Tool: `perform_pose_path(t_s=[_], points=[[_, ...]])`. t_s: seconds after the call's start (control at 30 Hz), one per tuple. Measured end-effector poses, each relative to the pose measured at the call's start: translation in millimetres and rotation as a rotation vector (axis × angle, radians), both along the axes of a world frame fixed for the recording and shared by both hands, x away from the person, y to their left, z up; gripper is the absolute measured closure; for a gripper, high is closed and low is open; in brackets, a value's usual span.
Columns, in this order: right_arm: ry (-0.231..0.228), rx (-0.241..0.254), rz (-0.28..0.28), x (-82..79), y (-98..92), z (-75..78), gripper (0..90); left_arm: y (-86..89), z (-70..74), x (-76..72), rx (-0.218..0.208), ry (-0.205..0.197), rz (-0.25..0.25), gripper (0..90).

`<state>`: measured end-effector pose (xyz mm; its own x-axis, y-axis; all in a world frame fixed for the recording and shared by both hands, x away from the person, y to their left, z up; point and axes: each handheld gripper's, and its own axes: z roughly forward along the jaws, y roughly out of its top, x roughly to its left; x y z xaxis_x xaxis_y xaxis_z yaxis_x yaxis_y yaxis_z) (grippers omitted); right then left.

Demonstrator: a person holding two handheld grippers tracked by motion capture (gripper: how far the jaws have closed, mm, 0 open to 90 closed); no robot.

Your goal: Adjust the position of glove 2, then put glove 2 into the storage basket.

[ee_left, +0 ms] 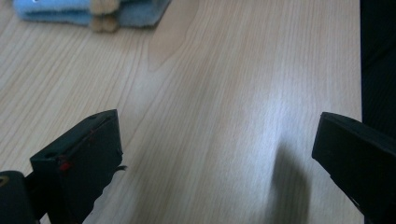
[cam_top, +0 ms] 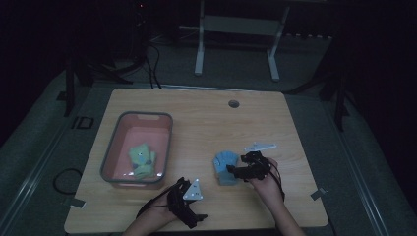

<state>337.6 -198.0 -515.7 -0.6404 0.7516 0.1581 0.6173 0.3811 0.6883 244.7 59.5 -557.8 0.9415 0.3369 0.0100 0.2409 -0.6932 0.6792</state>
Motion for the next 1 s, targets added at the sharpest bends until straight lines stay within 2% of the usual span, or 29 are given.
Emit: perform_pose_path(t_s=[0.1,0.17,0.2,0.27,0.33,0.43,0.6,0.8,0.9,1.0], points=[[0.012,0.002,0.021,-1.0,-7.8,-1.3,19.3,-3.2,1.7,-2.6,0.024,-0.022,-0.007,2.0],[0.009,-0.003,0.023,-1.5,-10.4,-2.2,18.8,-5.5,2.8,-2.9,0.031,-0.014,-0.012,2.0],[0.014,-0.013,0.028,-1.9,-15.8,-3.9,18.2,-6.8,3.5,-3.4,0.034,-0.022,-0.008,2.0],[0.026,0.007,0.031,-1.8,-22.3,-5.3,18.1,-9.0,5.1,-4.1,0.03,-0.025,-0.004,2.0],[0.023,0.007,0.032,-1.5,-26.6,-6.2,18.1,-9.6,5.6,-4.1,0.029,-0.025,-0.002,2.0],[-0.011,-0.002,0.045,-2.5,-37.2,-6.6,16.7,-11.3,6.9,-3.6,0.025,-0.029,0.012,2.0],[-0.07,-0.025,0.079,-4.8,-42.8,-1.5,13.8,-13.4,8.8,-1.0,0.005,-0.029,0.032,2.0],[-0.057,-0.017,0.122,-5.1,-45.4,3.3,13.2,-17.7,13.5,2.9,-0.026,-0.033,0.051,2.0],[-0.048,-0.016,0.139,-4.8,-45.1,5.1,12.8,-20.6,14.5,6.7,-0.027,-0.032,0.055,2.0],[-0.025,0.013,0.13,-2.4,-45.7,6.7,13.4,-23.6,14.6,9.6,-0.02,-0.036,0.053,2.0]])
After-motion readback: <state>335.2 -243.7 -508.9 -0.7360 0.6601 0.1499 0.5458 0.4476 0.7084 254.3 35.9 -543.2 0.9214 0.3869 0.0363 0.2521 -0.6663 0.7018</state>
